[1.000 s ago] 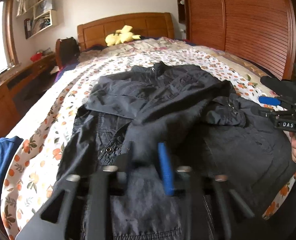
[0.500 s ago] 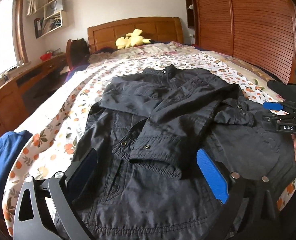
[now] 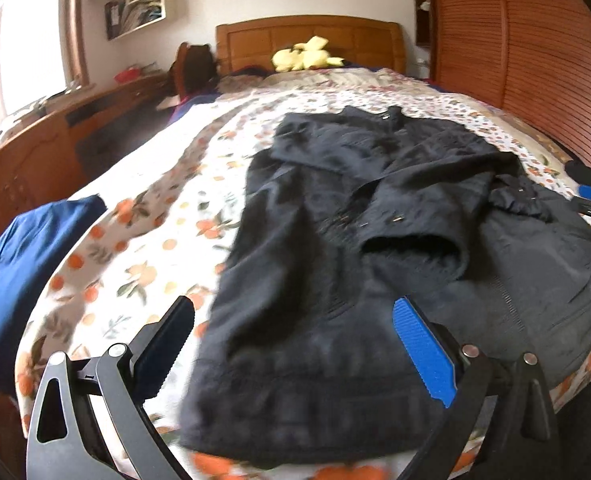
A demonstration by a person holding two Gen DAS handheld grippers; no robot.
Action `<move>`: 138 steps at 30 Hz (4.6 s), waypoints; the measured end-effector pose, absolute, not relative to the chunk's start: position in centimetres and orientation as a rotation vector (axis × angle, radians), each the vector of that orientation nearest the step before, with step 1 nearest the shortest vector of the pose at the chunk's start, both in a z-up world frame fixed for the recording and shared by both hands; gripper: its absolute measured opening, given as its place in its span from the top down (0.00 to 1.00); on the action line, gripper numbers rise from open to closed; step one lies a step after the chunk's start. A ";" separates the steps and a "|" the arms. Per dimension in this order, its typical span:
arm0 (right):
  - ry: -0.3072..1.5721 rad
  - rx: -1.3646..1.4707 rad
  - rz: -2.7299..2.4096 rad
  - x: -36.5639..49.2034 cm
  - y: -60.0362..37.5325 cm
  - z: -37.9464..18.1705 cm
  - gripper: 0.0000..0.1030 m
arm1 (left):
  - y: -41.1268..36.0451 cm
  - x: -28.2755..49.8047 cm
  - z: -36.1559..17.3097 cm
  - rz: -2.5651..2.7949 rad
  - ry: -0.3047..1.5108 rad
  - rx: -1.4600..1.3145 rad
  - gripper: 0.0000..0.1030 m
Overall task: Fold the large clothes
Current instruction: 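Move both tools to the jacket hem and grasp it, then lift the hem with both tools and carry it toward the collar, then lower the hem onto the collar and open both tools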
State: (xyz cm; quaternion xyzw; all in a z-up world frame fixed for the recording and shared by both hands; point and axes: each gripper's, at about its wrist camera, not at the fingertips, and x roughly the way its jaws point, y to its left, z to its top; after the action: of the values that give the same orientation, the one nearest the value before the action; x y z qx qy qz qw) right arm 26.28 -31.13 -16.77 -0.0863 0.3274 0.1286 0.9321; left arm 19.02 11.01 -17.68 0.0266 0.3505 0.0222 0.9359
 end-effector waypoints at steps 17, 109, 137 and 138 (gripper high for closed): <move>0.830 -0.168 0.217 18.8 -35.0 -19.4 0.31 | 15.5 17.9 -18.6 0.076 0.755 0.042 0.03; 0.455 -0.068 0.229 26.2 -37.3 -5.5 0.96 | 10.7 27.8 -2.6 -0.030 0.441 -0.069 0.95; 0.498 -0.130 0.159 37.5 -35.2 -9.8 0.96 | 11.6 38.6 -9.8 -0.031 0.485 -0.095 0.91; 0.505 -0.127 0.157 38.1 -35.2 -10.2 0.96 | 11.7 38.8 -9.9 -0.034 0.498 -0.094 0.90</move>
State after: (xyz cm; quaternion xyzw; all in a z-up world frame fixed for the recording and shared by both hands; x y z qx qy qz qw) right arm 38.14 -35.16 -10.18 -0.0626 0.2492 0.0774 0.9633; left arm 38.78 11.67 -9.93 -0.0466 0.2464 -0.0168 0.9679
